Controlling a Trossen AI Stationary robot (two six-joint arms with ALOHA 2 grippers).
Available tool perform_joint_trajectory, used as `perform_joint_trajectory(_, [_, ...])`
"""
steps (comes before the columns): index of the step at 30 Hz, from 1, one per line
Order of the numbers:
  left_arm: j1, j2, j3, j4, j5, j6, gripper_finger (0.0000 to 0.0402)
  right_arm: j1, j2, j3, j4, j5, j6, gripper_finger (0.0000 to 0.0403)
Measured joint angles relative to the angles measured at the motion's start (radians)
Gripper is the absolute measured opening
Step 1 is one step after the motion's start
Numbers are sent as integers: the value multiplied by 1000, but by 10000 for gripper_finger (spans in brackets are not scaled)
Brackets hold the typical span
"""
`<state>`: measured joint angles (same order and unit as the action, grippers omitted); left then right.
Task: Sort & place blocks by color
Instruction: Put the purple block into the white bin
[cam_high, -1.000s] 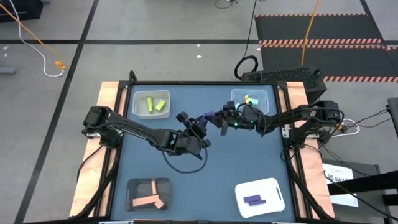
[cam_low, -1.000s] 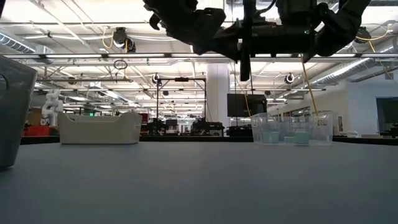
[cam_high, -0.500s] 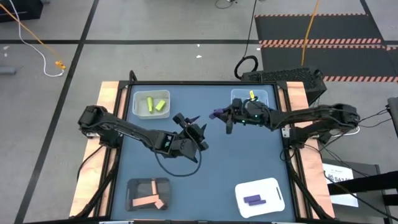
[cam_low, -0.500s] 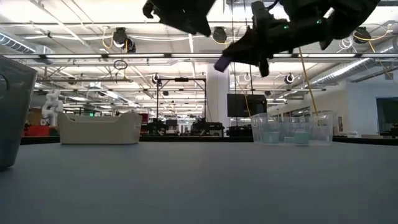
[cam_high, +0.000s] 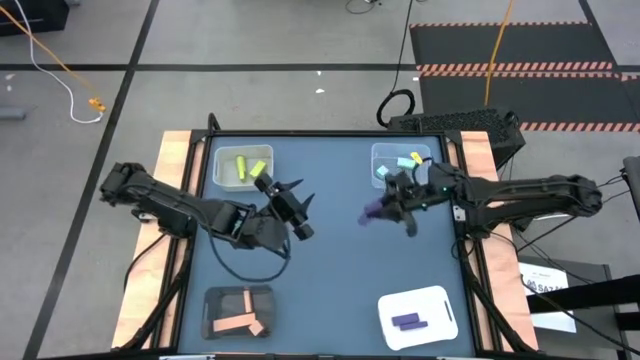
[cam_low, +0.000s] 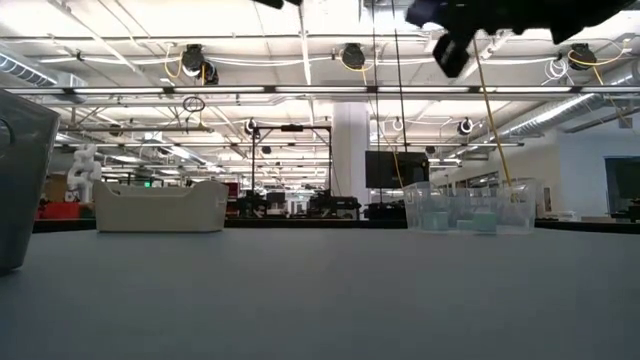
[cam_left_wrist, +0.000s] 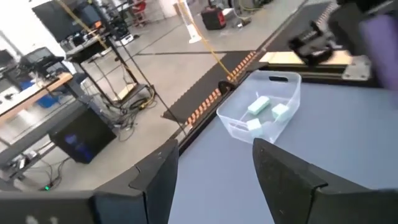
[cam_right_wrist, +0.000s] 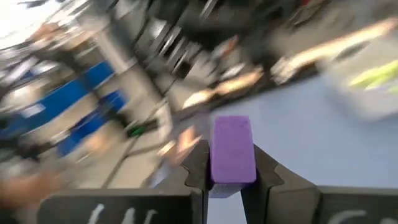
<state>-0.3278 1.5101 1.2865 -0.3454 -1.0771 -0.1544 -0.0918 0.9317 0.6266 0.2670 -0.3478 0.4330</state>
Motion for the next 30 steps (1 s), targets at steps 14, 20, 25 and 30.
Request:
perform_joint_trajectory(14, [-64,-87,0,-252,13,-202,209,454,-32,-66,-210,-118,435,45])
perform_joint_trajectory(20, [-64,-86,0,-314,42,-257,209,611,-30,-93,-210,-77,577,44])
perform_joint_trajectory(25, [-60,-86,0,-314,88,-324,209,682,-16,-134,-204,-19,703,45])
perform_joint_trajectory(30, [-60,-110,0,-333,89,-345,209,720,30,-174,-97,-14,781,62])
